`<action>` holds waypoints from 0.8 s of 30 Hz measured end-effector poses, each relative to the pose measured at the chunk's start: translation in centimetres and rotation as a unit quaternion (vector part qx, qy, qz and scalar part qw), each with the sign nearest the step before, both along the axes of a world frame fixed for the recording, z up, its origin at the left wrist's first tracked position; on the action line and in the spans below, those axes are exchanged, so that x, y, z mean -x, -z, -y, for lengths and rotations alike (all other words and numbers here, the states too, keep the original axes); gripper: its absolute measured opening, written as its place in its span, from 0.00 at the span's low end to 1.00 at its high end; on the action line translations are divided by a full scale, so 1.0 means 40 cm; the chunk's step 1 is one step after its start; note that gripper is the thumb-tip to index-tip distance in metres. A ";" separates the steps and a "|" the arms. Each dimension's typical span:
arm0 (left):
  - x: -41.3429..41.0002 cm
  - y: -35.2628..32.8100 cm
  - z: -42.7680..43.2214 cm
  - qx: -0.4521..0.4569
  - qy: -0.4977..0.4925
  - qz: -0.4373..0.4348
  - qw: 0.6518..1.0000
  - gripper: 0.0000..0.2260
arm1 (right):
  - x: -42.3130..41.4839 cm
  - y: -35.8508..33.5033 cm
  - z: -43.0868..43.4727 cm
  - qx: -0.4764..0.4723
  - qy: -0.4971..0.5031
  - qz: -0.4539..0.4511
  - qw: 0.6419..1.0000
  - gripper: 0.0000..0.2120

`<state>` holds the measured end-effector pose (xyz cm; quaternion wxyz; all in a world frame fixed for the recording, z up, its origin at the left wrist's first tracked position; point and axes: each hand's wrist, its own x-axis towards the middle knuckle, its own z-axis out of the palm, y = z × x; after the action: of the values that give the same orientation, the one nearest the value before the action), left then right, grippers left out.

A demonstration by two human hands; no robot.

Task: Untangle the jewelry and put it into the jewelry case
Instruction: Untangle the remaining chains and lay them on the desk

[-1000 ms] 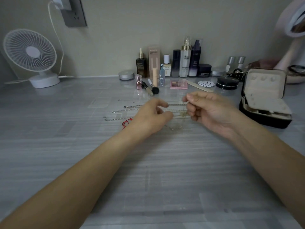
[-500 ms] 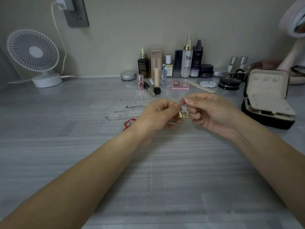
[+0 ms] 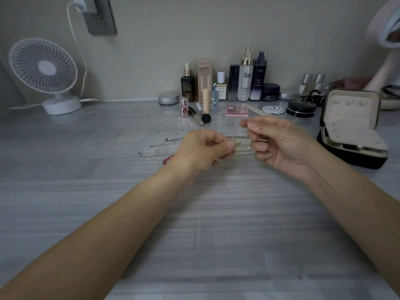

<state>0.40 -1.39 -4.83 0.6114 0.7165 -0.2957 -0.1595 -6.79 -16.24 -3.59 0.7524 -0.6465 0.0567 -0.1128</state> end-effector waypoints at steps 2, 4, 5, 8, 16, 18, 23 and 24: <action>-0.005 -0.007 -0.005 -0.011 -0.015 0.045 0.999 0.07 | -0.001 -0.002 0.004 -0.017 0.017 -0.004 1.000 0.03; -0.009 -0.010 -0.010 -0.017 -0.027 0.081 0.996 0.08 | 0.002 -0.003 0.006 -0.019 0.020 -0.010 1.000 0.05; -0.011 -0.010 -0.011 -0.023 -0.035 0.102 0.994 0.08 | 0.003 -0.004 0.005 -0.015 0.019 -0.011 1.000 0.06; -0.020 -0.010 -0.015 -0.048 -0.066 0.178 0.981 0.09 | 0.008 -0.008 0.004 -0.004 0.012 -0.019 1.000 0.04; -0.038 -0.022 -0.031 -0.043 -0.106 0.223 0.968 0.11 | 0.011 -0.015 0.002 -0.084 -0.007 0.017 0.996 0.06; -0.040 -0.020 -0.031 -0.038 -0.108 0.231 0.966 0.11 | 0.011 -0.012 0.008 -0.077 -0.016 0.022 0.997 0.07; -0.048 -0.019 -0.033 -0.048 -0.116 0.271 0.954 0.11 | 0.012 -0.012 0.017 -0.058 -0.026 0.017 0.998 0.10; -0.049 -0.019 -0.034 -0.050 -0.117 0.277 0.952 0.10 | 0.013 -0.013 0.017 -0.055 -0.024 0.016 0.998 0.10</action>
<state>2.34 -0.03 -4.08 0.4832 0.7920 -0.3586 0.1031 -7.31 -16.92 -3.09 0.7899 -0.6036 0.0357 -0.1018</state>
